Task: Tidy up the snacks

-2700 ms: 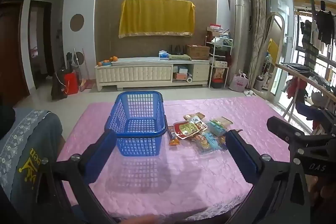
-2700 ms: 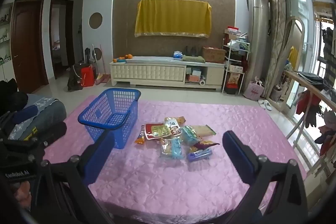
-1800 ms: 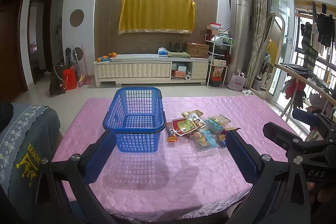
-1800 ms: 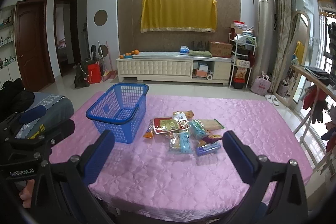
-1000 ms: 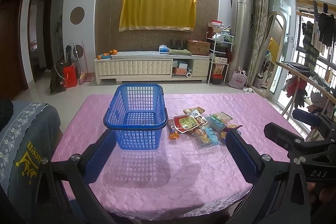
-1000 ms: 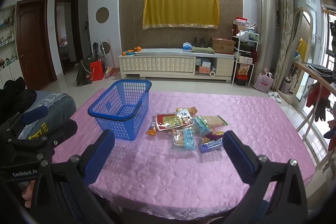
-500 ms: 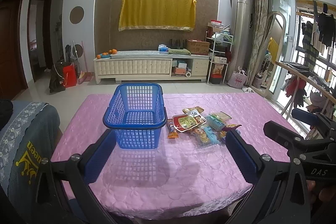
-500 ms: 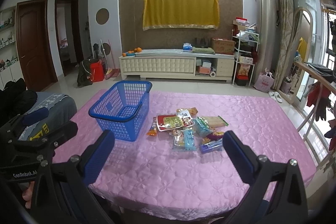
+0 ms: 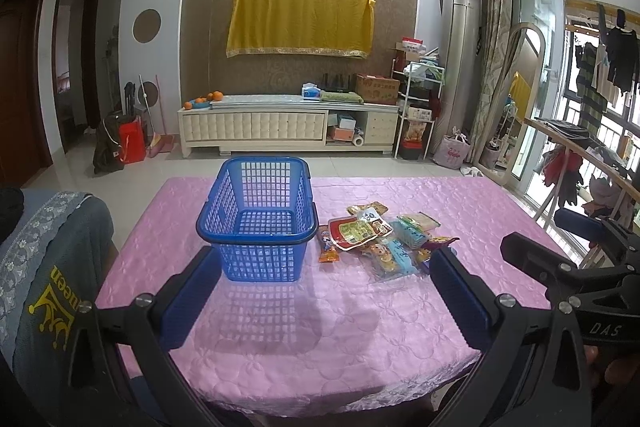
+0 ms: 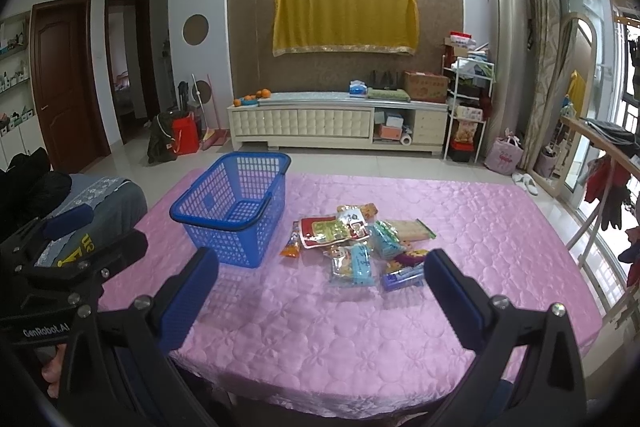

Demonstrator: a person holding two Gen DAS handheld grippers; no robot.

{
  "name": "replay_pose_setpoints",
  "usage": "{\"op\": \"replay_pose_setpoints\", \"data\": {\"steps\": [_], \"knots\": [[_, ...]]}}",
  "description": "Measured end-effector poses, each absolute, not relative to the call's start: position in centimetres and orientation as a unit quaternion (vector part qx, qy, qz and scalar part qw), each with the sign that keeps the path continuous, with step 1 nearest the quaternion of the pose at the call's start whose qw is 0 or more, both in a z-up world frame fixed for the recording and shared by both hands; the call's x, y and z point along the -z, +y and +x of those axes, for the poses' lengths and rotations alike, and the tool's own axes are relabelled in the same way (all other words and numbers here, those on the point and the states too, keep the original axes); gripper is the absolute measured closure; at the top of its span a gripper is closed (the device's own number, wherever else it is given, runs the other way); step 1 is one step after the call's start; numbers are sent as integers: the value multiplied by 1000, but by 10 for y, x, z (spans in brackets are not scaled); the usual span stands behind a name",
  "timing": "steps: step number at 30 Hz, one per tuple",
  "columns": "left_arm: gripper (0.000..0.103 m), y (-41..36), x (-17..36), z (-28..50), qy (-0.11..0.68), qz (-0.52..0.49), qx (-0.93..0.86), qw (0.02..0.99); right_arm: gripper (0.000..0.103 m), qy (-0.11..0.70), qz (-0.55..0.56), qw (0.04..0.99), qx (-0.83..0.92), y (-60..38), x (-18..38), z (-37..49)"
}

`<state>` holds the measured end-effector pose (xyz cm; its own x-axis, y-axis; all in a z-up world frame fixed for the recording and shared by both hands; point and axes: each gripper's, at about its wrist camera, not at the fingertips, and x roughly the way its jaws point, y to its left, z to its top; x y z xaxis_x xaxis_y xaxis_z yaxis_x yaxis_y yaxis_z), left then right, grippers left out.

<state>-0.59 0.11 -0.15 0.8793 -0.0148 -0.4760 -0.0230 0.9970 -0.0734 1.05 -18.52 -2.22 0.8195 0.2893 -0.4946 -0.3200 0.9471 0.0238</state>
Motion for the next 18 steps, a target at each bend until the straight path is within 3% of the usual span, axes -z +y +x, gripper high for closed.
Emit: {"op": "replay_pose_setpoints", "data": {"steps": [18], "knots": [[0,8,-5,-8,246,-46,0,968,0,250,-30,952,-173,-181,10,11]]}}
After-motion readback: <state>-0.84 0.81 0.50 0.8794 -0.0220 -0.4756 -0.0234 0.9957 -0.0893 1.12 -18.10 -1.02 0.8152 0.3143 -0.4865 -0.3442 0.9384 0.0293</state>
